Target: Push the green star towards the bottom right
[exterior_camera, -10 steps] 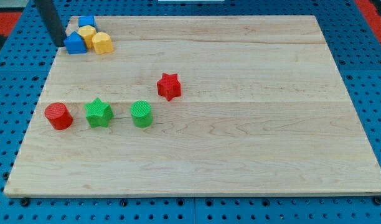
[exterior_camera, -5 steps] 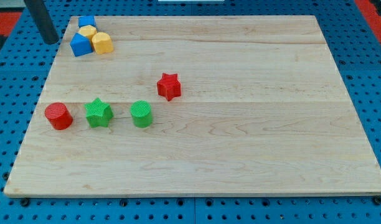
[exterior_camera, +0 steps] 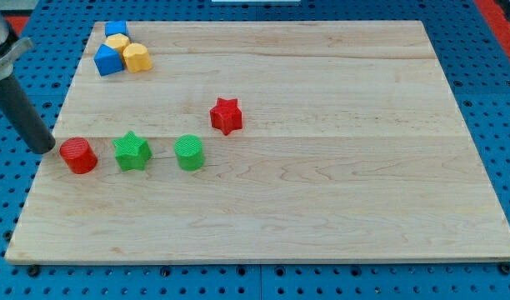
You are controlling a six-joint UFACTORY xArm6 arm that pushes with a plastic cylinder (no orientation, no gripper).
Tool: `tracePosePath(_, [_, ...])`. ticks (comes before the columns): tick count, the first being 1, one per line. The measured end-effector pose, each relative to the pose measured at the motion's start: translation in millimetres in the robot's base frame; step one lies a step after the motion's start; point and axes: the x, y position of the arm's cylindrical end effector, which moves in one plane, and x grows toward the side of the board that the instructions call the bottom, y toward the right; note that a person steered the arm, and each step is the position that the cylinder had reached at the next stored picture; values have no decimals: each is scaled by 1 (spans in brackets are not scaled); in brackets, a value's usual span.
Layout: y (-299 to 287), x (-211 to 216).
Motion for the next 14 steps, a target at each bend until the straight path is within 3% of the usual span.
tracePosePath(2, [10, 34])
tracePosePath(3, [80, 34])
tracePosePath(4, [103, 34])
tracePosePath(5, [105, 34])
tracePosePath(7, [45, 29])
tracePosePath(8, [80, -2])
tracePosePath(9, [78, -13])
tracePosePath(12, [176, -8])
tracePosePath(13, [129, 4])
tracePosePath(14, [166, 31])
